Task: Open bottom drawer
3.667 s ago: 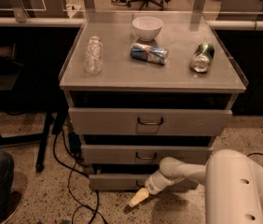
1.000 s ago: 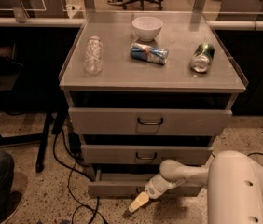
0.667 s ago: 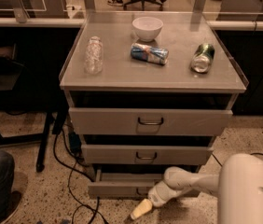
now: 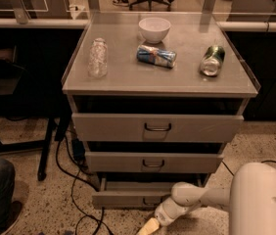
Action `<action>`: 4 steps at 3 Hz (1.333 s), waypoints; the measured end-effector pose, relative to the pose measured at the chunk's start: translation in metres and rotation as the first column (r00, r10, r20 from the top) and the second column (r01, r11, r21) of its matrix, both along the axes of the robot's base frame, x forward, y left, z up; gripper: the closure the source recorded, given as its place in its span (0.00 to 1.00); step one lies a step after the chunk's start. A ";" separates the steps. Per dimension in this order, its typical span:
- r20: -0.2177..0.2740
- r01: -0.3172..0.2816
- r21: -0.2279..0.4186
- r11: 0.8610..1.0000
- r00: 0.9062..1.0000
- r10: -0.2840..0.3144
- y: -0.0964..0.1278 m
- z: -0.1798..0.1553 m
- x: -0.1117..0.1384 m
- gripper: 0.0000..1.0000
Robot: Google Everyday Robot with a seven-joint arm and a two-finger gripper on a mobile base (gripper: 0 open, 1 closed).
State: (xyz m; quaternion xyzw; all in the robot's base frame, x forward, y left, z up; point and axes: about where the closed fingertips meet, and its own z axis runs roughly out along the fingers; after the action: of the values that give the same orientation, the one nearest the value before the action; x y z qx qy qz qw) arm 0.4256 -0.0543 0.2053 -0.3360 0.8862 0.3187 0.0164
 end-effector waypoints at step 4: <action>0.029 -0.106 0.023 0.994 0.994 0.105 0.027 0.019 0.033 0.00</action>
Offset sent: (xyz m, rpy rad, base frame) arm 0.0261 0.0202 0.0584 0.0423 -0.0618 0.0641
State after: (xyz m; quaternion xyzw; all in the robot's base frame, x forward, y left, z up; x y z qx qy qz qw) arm 0.4582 -0.0275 0.2239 -0.3865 0.8629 0.3252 0.0159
